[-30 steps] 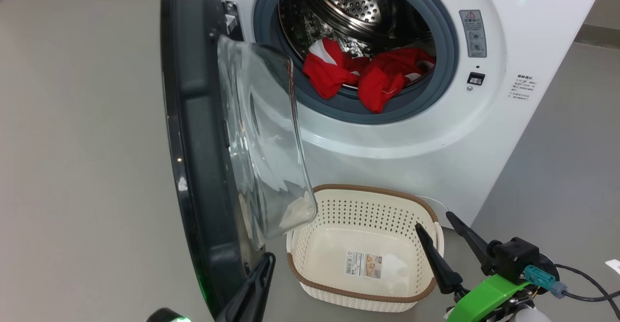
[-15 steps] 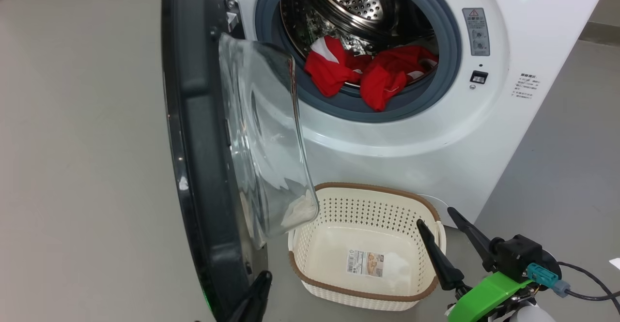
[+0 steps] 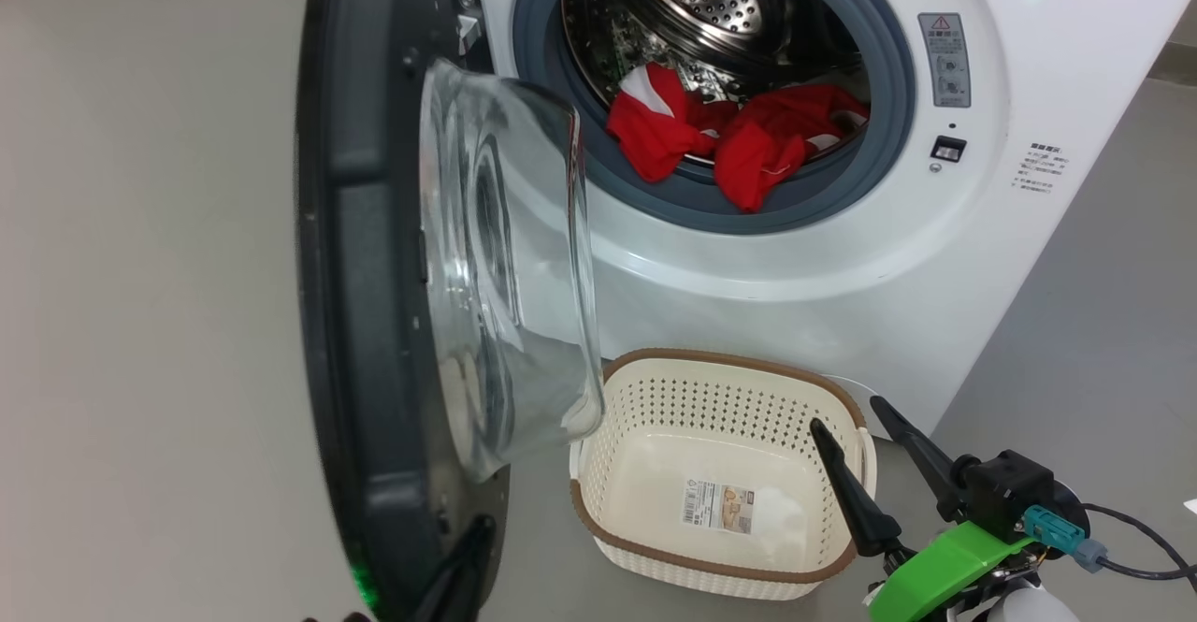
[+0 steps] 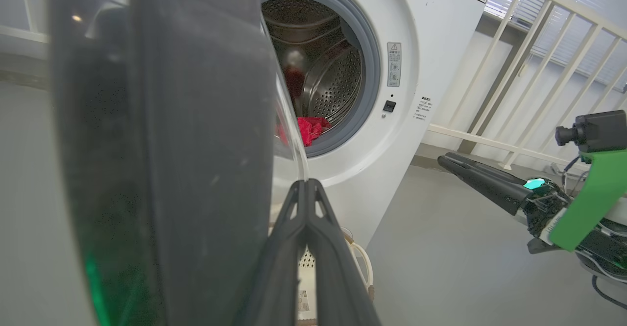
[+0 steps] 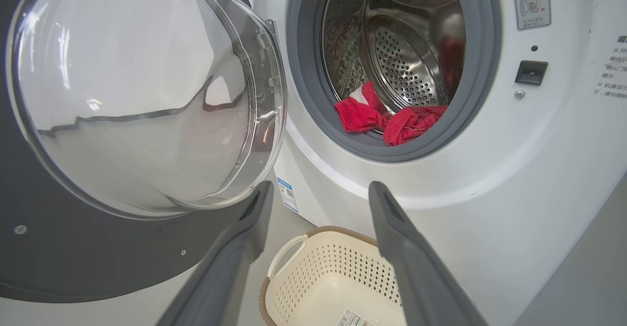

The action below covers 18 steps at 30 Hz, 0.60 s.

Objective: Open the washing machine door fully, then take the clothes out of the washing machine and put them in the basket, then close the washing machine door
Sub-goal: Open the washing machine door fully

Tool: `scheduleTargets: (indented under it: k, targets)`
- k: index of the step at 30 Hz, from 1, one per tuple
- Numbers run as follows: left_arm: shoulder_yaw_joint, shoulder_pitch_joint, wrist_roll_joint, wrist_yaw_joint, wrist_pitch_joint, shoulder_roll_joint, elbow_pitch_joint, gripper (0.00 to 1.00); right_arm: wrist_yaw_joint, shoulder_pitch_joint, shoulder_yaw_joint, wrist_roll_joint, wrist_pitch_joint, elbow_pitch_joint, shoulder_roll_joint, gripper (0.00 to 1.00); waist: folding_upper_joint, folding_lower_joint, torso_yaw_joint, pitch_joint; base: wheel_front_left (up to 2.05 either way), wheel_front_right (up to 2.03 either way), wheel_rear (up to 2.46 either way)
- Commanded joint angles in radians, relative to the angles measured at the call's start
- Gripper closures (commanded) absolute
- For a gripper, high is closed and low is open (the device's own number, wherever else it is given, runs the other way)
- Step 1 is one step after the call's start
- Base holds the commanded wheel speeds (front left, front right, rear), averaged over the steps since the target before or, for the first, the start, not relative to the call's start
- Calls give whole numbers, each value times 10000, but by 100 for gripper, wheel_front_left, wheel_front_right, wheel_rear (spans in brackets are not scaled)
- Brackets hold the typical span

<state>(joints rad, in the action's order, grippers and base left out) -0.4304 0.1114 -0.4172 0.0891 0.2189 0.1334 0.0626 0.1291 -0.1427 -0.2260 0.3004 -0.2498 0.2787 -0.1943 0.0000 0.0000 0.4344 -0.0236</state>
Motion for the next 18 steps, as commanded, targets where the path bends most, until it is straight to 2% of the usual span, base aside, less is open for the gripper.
scheduleTargets:
  k: [1,18]
  targets:
    - [698,-387,-78,-269,124,231,151,100,16,-313,-190,-104,-120,-302,-18,0,0,0,54,-7,0,0,0]
    - [2195,-180,-262,-1054,330,712,-29,100,16,-312,-357,-96,-120,-343,-21,0,0,0,344,-26,0,0,0]
